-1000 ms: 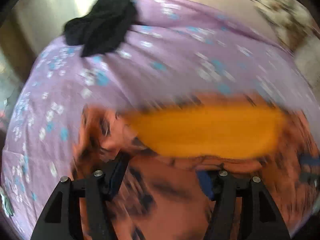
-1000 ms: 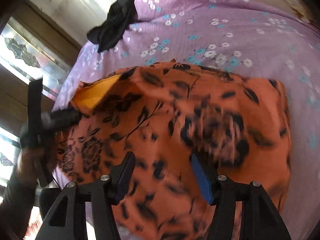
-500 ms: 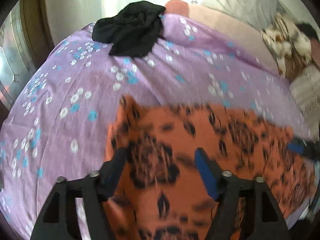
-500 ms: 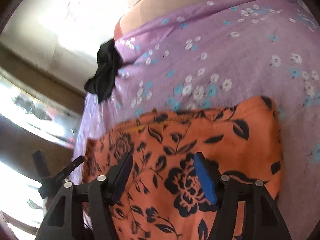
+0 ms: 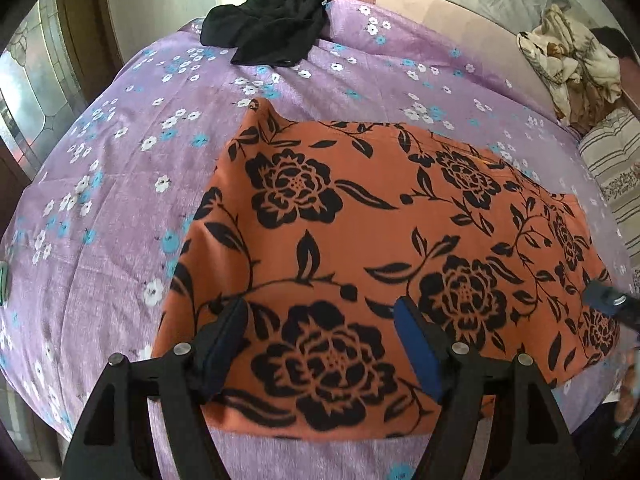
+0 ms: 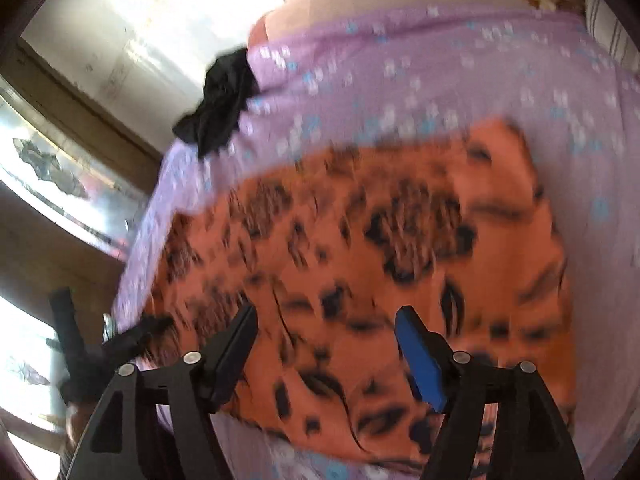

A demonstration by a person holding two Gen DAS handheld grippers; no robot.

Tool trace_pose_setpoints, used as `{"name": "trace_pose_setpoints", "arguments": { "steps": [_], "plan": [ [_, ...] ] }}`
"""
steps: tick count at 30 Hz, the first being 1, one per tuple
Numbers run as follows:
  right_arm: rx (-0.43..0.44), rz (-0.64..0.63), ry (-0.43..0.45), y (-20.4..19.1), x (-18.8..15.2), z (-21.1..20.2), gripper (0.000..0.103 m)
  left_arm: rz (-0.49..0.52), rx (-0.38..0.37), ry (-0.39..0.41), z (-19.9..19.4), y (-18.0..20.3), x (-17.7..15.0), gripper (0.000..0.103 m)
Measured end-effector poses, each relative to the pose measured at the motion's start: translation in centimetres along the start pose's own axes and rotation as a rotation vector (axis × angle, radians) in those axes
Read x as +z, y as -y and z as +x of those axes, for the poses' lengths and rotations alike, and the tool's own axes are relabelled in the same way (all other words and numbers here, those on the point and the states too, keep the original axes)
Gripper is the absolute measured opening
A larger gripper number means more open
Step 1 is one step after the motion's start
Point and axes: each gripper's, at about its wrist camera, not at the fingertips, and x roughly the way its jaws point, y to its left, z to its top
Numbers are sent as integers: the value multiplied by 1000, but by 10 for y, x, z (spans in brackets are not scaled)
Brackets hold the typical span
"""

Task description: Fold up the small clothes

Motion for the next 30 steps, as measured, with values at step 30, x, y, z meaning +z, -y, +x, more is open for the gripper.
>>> {"name": "trace_pose_setpoints", "arguments": {
  "steps": [30],
  "plan": [
    [67,154,59,20,101,19,84,45,26,-22,19,5,-3,79]
  ]
}}
